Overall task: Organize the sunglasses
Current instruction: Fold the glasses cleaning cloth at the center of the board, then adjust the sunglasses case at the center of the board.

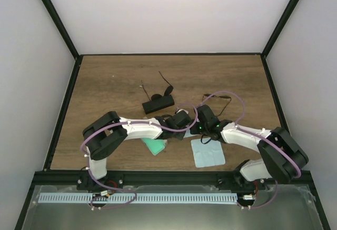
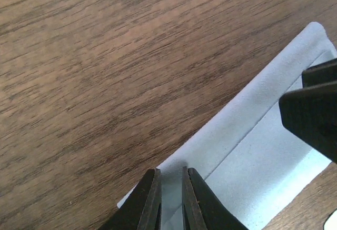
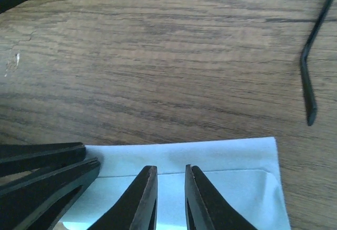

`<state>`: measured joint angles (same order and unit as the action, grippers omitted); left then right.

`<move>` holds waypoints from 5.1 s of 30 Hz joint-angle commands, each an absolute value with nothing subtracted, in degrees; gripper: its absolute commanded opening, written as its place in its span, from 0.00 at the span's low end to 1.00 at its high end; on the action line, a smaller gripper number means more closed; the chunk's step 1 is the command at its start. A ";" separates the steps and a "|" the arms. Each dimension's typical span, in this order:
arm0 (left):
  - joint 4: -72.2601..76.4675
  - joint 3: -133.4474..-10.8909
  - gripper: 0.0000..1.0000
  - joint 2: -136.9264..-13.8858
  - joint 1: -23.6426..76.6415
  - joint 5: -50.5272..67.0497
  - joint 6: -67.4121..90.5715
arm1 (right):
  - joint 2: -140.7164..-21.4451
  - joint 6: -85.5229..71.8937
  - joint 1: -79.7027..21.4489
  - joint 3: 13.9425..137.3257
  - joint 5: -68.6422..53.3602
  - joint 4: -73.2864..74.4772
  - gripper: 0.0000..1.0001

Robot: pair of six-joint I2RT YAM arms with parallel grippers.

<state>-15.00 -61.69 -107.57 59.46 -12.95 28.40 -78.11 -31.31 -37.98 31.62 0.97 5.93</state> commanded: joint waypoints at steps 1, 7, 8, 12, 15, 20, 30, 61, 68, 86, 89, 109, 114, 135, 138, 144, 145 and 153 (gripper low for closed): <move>-15.02 -62.56 0.13 -109.06 58.86 -12.93 28.21 | -78.54 -30.63 -38.80 32.06 -2.36 3.42 0.16; -15.11 -62.57 0.13 -109.05 58.65 -12.77 28.30 | -79.99 -30.41 -38.85 32.03 -4.22 2.76 0.16; -15.12 -62.58 0.13 -109.14 58.70 -12.67 28.30 | -80.35 -30.36 -38.89 31.94 -4.94 2.29 0.16; -15.12 -62.57 0.13 -109.10 58.67 -12.51 28.39 | -81.80 -30.23 -39.00 31.91 -6.82 1.79 0.16; -15.20 -62.58 0.13 -108.94 58.67 -12.80 28.42 | -81.47 -30.23 -39.15 31.60 -7.62 1.68 0.16; -15.23 -62.56 0.13 -109.11 58.58 -12.85 28.50 | -80.63 -29.22 -39.20 31.43 -8.23 3.28 0.16; -15.29 -62.49 0.13 -109.03 58.37 -12.82 28.90 | -76.13 -28.55 -39.29 29.56 -11.28 5.31 0.17; -14.94 -62.43 0.13 -109.71 58.17 -11.44 28.95 | -79.29 -28.83 -39.81 30.64 -10.28 4.74 0.20; -15.03 -62.52 0.13 -109.89 57.93 -11.55 29.09 | -78.20 -28.91 -39.90 29.19 -11.85 5.10 0.20; -15.03 -62.36 0.13 -109.14 57.92 -11.39 29.17 | -73.96 -29.40 -39.90 35.34 -1.46 10.60 0.31; -14.23 -61.62 0.13 -107.39 57.92 -11.46 28.83 | -74.49 -29.66 -39.90 36.48 2.26 11.12 0.39; -14.51 -58.58 0.43 -82.89 58.10 -18.54 24.27 | -65.15 -34.40 -39.22 34.32 9.33 12.11 0.50; -23.56 -58.90 0.34 -75.15 56.30 -31.53 28.89 | -53.68 -36.34 -43.15 29.98 2.27 11.51 0.52; -14.57 -37.93 0.05 -66.40 38.16 -19.10 34.73 | -86.99 -46.30 -78.71 37.48 10.03 -2.39 0.08; -14.27 -37.71 0.05 -67.17 37.90 -18.95 34.22 | -91.17 -44.95 -78.74 41.08 8.54 -3.51 0.08; -13.93 -37.68 0.07 -67.80 37.72 -18.70 33.70 | -97.83 -43.42 -78.80 46.13 5.14 -4.80 0.08; -14.22 -37.71 0.07 -67.91 37.71 -19.36 33.60 | -98.16 -43.23 -78.83 46.34 4.50 -5.53 0.08; -14.83 -37.66 0.08 -67.31 37.71 -21.23 33.71 | -103.07 -40.16 -78.05 51.19 5.23 -5.18 0.09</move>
